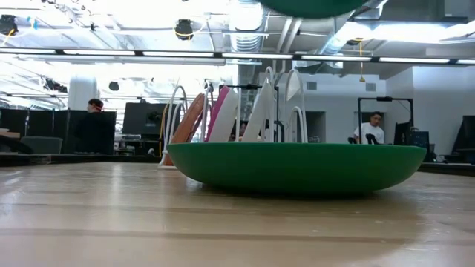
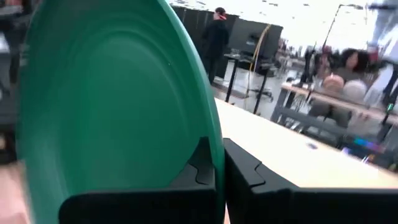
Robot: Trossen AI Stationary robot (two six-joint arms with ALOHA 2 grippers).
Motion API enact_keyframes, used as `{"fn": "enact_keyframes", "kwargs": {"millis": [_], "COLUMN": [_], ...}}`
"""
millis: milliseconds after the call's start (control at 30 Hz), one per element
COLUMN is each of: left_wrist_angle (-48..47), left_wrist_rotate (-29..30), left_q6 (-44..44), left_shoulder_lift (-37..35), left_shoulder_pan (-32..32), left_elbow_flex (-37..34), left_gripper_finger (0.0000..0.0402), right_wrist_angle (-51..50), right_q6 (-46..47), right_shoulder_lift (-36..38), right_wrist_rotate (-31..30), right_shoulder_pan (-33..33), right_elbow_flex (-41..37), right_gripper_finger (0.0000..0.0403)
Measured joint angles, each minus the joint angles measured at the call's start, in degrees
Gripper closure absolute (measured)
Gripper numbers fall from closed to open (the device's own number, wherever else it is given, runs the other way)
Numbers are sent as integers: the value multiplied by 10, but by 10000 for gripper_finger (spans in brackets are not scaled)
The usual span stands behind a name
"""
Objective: Sort dishes
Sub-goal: Put the dark green plate in the dish rack
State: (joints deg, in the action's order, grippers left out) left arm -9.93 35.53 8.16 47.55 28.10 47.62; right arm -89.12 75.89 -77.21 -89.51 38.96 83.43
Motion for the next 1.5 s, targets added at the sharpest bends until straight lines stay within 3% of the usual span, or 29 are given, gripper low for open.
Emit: {"fn": "enact_keyframes", "kwargs": {"millis": [100, 467, 867, 1267, 1400, 1500], "left_wrist_angle": [-20, -77, -78, -61, -61, -61], "left_wrist_rotate": [13, 58, 59, 60, 60, 60], "left_q6": [12, 67, 74, 39, 49, 51], "left_shoulder_lift": [0, 0, 0, 0, 0, 3], "left_shoulder_pan": [0, 0, 0, -18, -32, -34], "left_elbow_flex": [0, 0, 0, 0, 0, 0], "left_gripper_finger": [230, 230, 230, 230, 230, 230], "right_wrist_angle": [15, 159, 195, 241, 298, 395], "right_q6": [-12, -237, -254, -246, -264, -359], "right_shoulder_lift": [7, 3, 3, 1, 0, 0], "right_wrist_rotate": [-9, -6, -5, 5, 11, 11], "right_shoulder_pan": [0, -7, 11, -12, -5, -10], "right_elbow_flex": [7, 17, 17, 17, 17, 17], "right_gripper_finger": [393, 393, 392, 392, 392, 392]}}
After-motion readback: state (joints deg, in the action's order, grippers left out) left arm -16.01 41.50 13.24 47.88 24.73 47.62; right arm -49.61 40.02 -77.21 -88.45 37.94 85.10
